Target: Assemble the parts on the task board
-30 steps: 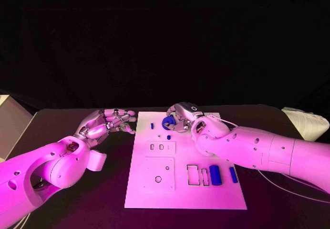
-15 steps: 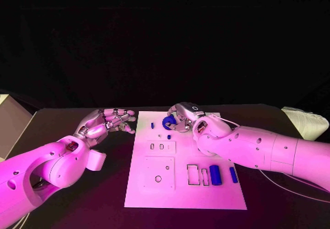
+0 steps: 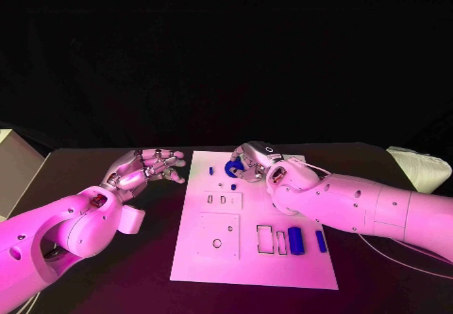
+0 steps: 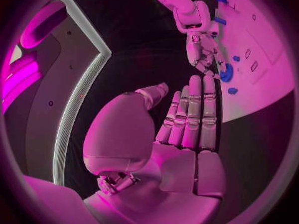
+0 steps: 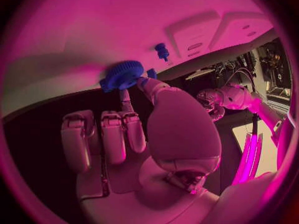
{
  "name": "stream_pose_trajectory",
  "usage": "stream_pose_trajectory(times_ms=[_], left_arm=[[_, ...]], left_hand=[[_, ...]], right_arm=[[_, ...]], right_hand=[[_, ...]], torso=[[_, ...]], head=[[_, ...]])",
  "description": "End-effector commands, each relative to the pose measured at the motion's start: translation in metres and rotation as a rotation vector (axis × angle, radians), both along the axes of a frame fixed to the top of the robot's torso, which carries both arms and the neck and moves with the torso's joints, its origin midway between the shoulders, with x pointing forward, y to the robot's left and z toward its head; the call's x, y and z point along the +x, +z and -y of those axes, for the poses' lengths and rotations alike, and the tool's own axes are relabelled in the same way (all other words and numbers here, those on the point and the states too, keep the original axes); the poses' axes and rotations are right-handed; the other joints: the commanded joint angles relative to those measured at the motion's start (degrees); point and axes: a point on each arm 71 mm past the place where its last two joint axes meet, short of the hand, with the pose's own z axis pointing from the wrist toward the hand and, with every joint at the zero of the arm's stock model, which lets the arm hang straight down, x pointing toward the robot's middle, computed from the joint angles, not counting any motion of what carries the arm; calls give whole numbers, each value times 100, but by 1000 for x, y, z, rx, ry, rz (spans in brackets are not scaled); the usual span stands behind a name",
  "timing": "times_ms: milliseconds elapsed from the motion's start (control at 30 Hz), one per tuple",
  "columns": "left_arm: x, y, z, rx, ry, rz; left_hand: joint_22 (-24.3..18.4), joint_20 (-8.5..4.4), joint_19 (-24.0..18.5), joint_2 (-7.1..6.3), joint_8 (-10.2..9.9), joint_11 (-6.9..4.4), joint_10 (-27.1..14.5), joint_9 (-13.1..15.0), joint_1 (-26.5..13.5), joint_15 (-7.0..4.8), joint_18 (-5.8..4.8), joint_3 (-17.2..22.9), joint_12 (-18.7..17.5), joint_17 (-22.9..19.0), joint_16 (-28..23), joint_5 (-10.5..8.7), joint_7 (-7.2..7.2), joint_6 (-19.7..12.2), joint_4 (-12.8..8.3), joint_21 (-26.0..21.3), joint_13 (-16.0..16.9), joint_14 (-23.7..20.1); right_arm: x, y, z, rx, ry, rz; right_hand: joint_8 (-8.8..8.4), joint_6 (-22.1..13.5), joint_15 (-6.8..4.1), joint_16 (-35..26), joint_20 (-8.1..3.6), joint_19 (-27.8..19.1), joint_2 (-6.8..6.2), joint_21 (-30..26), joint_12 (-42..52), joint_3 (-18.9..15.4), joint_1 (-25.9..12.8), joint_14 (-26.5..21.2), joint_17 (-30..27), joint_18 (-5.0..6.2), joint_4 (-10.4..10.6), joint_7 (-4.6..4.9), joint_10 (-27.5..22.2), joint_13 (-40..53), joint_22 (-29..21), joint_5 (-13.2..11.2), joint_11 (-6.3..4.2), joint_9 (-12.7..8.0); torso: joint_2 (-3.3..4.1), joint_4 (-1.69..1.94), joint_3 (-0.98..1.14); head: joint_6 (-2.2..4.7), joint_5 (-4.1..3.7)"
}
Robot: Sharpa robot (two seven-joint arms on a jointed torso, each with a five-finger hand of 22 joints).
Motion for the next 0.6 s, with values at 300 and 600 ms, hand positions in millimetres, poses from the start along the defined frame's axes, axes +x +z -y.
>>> stream_pose_trajectory(times_ms=[300, 600], left_arm=[[-1, 0, 2, -3, -21, 5], [0, 0, 1, -1, -19, 3]], left_hand=[[5, 16, -40, -7, -29, -3, -54, 5, 49, 12, 46, -5, -35, 5, 26, 16, 34, -28, -43, 28, -1, -44], [20, 21, -65, 6, -34, 3, -61, 7, 29, 17, 45, -5, -34, 7, 33, 16, 42, -31, -29, 48, -1, -55]], right_arm=[[-1, -1, 4, 6, 3, 4], [0, -7, 11, -10, -6, -61]], right_hand=[[11, 18, -48, 23, -64, 600, -38, 25, 32, 38, -86, 562, 1303, -38, 11, -6, 527, 1442, 1510, -74, -42, -5], [-87, -128, 12, 22, -18, 600, -220, 25, -10, -226, -560, 562, 1303, -38, 278, 31, 488, 1407, 1510, 116, -6, -44]], torso=[[0, -2, -4], [0, -7, 2]], head=[[0, -3], [-1, -1]])
